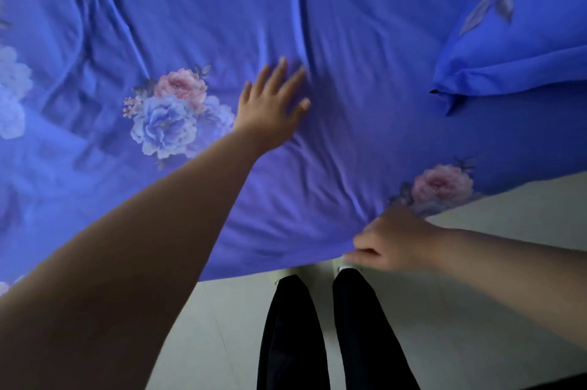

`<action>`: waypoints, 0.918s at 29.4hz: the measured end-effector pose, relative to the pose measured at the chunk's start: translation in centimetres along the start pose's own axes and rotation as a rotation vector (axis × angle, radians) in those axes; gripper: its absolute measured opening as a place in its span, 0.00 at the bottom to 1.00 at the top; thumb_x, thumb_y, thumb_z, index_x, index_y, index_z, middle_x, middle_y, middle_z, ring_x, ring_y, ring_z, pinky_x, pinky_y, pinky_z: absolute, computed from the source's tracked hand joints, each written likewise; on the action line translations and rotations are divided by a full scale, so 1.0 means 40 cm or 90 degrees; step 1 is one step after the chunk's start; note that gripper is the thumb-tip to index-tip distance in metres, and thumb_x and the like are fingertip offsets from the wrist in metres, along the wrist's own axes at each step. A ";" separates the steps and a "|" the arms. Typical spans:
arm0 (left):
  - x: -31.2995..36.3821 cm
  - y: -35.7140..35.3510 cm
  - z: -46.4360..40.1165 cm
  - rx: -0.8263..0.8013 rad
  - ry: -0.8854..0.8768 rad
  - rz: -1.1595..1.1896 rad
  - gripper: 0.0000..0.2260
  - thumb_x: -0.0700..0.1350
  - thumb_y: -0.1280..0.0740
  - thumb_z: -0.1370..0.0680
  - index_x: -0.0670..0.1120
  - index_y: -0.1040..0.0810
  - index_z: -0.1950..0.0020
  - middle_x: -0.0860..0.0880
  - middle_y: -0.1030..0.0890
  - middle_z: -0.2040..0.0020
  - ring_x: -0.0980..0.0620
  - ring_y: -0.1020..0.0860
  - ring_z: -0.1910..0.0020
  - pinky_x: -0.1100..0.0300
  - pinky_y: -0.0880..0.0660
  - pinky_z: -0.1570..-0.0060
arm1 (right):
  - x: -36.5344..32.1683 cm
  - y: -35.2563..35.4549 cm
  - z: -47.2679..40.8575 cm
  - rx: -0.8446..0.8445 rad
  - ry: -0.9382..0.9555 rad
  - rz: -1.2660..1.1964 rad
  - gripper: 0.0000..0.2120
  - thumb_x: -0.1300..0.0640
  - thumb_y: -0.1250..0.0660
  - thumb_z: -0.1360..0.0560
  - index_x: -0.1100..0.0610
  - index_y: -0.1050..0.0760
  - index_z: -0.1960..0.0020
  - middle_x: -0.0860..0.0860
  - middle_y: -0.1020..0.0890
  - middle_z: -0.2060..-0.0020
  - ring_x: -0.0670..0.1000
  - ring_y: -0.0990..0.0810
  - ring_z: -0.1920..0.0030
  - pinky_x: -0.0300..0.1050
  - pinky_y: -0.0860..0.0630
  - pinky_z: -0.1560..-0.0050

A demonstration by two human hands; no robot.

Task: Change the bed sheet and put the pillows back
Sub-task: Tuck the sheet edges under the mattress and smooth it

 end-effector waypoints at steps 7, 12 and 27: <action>0.071 -0.151 0.227 -0.034 -0.296 -0.159 0.28 0.65 0.50 0.21 0.57 0.45 0.23 0.52 0.44 0.22 0.48 0.45 0.23 0.42 0.46 0.27 | 0.407 0.317 -0.195 0.599 -0.338 -0.243 0.25 0.50 0.40 0.22 0.62 0.34 0.30 0.59 0.30 0.32 0.57 0.32 0.31 0.50 0.37 0.30; -0.182 -0.116 0.345 0.055 0.475 0.000 0.29 0.59 0.47 0.20 0.50 0.48 0.22 0.48 0.49 0.21 0.44 0.51 0.23 0.45 0.53 0.27 | 0.220 0.108 -0.245 0.270 -0.334 0.014 0.33 0.36 0.49 0.23 0.46 0.51 0.22 0.50 0.52 0.22 0.60 0.58 0.23 0.63 0.63 0.28; -0.198 0.026 -0.013 0.055 0.011 -0.077 0.25 0.59 0.49 0.20 0.57 0.45 0.23 0.50 0.46 0.22 0.45 0.48 0.23 0.44 0.49 0.27 | 0.460 0.373 -0.307 0.584 -0.499 -0.106 0.27 0.51 0.42 0.22 0.57 0.41 0.25 0.58 0.42 0.25 0.58 0.43 0.25 0.52 0.45 0.26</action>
Point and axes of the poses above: each hand's wrist, its own z-axis away from the middle knuckle, its own y-axis out of the back of the hand, x = y × z, the point moved 4 cm from there along -z, towards the middle knuckle
